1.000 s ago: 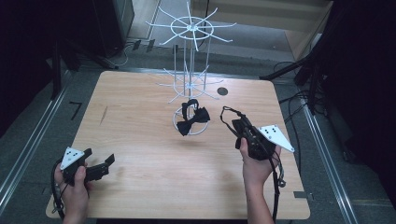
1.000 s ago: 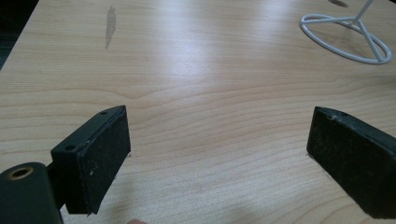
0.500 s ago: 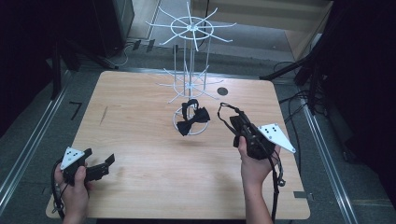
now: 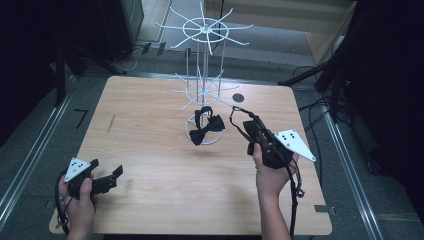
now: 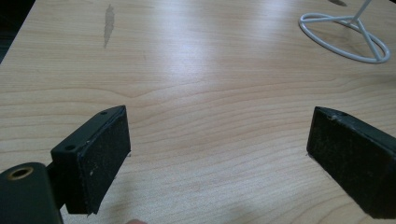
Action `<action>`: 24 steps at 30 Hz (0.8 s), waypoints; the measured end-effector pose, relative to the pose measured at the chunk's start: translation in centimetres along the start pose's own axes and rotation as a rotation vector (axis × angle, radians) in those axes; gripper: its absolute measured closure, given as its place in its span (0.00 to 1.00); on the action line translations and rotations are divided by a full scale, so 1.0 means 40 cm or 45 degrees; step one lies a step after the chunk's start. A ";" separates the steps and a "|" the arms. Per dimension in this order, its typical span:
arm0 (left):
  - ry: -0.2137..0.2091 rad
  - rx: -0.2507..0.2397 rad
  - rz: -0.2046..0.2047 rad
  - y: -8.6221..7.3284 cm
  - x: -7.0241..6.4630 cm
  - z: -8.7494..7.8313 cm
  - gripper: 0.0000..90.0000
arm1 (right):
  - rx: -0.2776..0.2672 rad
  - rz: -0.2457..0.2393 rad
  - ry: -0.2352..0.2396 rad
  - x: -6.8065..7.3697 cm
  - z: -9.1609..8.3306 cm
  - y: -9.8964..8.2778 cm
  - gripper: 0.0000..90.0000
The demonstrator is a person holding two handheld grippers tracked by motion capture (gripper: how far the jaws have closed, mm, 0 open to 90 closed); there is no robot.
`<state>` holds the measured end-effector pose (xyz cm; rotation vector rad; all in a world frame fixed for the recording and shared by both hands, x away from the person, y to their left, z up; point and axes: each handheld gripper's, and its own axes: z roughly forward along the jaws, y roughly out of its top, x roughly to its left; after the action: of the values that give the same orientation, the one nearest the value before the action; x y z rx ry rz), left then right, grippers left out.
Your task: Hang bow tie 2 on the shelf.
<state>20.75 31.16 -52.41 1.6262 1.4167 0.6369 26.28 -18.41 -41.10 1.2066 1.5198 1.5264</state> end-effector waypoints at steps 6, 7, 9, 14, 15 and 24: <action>0.000 0.001 0.003 0.000 0.001 -0.001 0.08 | 0.002 0.008 0.001 0.001 0.016 0.008 0.97; 0.000 0.001 0.002 0.000 0.001 -0.001 0.08 | 0.003 0.006 0.001 0.002 0.021 0.009 0.97; 0.001 0.001 0.002 0.000 0.001 -0.001 0.08 | 0.008 0.015 0.005 0.003 0.027 0.009 0.97; -0.002 0.002 0.002 0.000 0.000 -0.001 0.08 | 0.009 0.009 0.009 0.007 0.036 0.011 0.97; -0.003 0.002 0.002 0.000 0.001 -0.001 0.08 | 0.011 0.007 0.010 0.007 0.040 0.011 0.97; -0.007 -0.003 -0.005 -0.001 0.001 -0.001 0.08 | 0.040 -0.001 0.007 0.005 0.079 0.008 0.97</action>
<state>20.71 31.23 -52.42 1.6215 1.4146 0.6313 29.16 -17.08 -41.05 1.2206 1.5527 1.5116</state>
